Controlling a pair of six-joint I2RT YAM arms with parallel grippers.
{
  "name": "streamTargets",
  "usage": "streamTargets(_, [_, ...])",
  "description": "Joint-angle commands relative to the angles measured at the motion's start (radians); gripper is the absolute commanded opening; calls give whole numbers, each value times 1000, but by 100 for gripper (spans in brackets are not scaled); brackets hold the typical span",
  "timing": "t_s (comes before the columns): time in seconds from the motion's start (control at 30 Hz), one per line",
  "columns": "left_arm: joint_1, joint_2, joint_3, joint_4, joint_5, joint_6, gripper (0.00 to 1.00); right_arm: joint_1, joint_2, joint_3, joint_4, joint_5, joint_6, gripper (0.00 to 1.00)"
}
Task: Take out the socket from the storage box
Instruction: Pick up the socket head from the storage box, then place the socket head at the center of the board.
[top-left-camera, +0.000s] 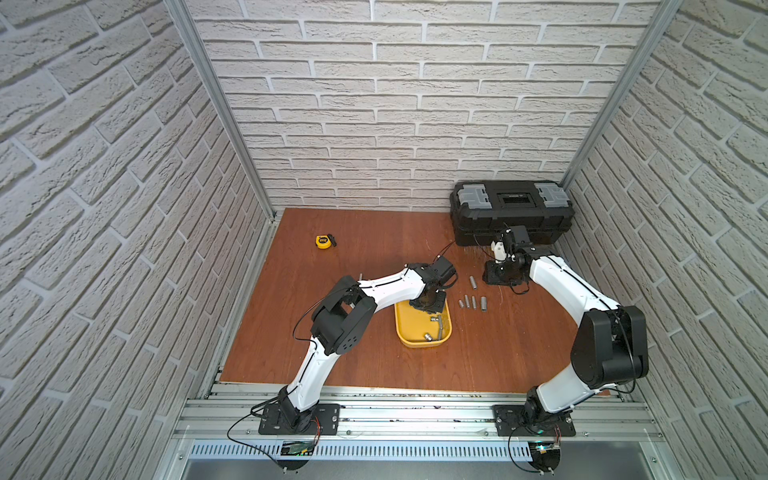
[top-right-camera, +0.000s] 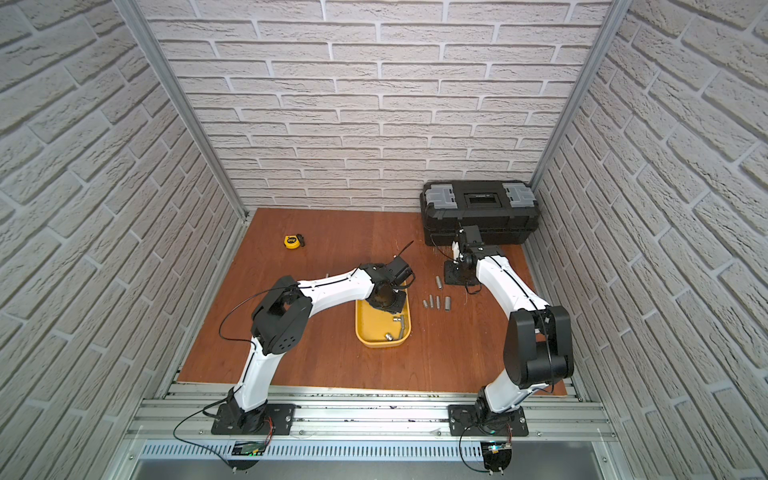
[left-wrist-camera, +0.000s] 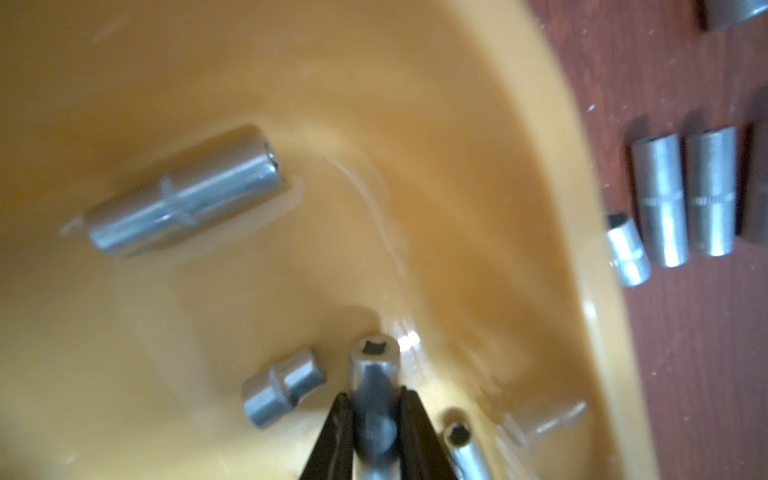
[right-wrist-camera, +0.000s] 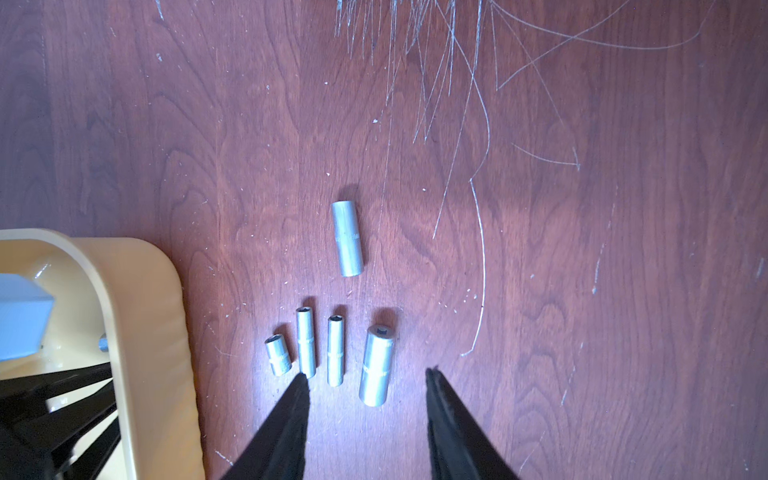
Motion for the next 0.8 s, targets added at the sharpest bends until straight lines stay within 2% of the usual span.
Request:
streamTargets(0.0, [13,-143,7,-28,-59,49,9,-7,-31,-7,17,0,5,47])
streamTargets(0.13, [67,-284,-40,-43,-101,69,10,-7,-32,-5,17,-4,7,47])
streamTargets(0.27, [164,-429,-180,-33,-135,65,11,-7,-26,-8,24,-12,12,47])
streamTargets(0.43, [284,-534,-354,-23,-130,49,11,-7,-20,-15,31,-23,18,47])
streamTargets(0.57, [336,-539,-441,-9,-102,50,11,-7,-16,-19,31,-25,18,47])
streamTargets(0.77, [340,-454,-452,30,-84,52,11,-7,-21,-22,31,-28,21,47])
